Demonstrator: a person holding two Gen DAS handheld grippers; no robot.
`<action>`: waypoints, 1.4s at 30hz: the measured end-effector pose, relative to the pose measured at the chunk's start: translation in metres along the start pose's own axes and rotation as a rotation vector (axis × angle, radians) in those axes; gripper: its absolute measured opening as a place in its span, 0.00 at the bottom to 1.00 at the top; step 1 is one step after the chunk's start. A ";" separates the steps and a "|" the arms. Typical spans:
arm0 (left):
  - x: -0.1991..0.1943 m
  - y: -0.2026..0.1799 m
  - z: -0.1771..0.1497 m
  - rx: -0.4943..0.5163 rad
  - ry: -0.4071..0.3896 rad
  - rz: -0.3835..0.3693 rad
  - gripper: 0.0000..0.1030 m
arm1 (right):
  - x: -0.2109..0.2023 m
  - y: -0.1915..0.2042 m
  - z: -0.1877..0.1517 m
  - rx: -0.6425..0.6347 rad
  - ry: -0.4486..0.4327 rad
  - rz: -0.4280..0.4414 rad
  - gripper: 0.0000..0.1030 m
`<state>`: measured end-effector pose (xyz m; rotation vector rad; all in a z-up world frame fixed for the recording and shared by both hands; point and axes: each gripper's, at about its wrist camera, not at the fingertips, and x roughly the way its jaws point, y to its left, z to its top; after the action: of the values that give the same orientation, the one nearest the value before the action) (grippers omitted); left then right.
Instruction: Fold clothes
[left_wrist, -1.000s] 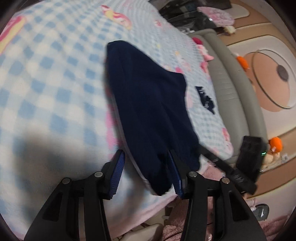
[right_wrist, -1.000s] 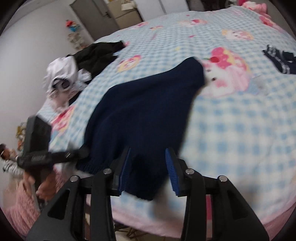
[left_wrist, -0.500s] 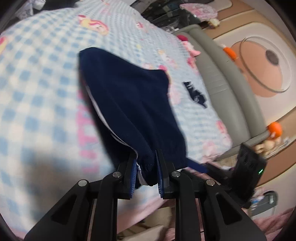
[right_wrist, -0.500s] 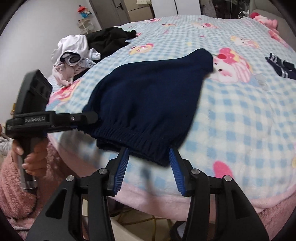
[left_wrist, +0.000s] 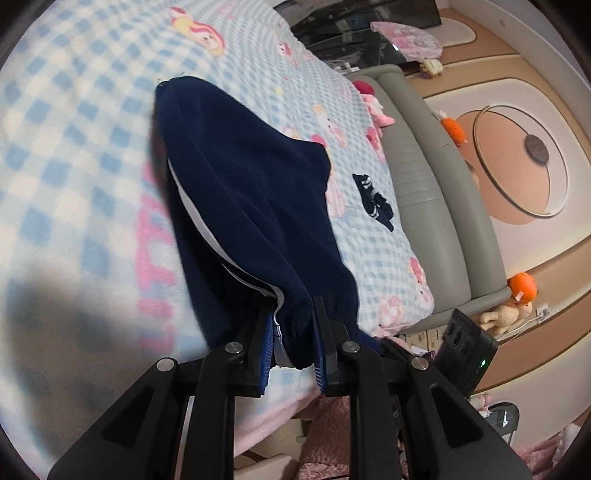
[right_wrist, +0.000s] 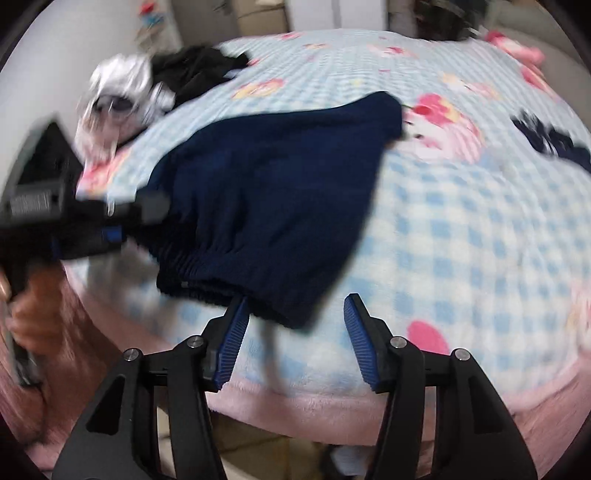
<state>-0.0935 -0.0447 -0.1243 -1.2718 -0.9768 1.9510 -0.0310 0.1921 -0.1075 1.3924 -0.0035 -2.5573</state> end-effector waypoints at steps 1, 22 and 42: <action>0.001 0.001 0.000 -0.002 0.003 0.005 0.19 | -0.002 -0.005 0.000 0.022 -0.014 -0.019 0.52; 0.007 0.019 -0.024 -0.131 0.055 0.002 0.33 | -0.045 -0.041 0.012 0.191 -0.119 0.199 0.53; 0.026 0.029 -0.021 -0.168 0.055 -0.038 0.50 | 0.013 -0.046 0.017 0.252 0.065 0.336 0.48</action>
<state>-0.0860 -0.0344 -0.1669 -1.3815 -1.1488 1.8265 -0.0610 0.2327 -0.1145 1.4174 -0.5203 -2.2903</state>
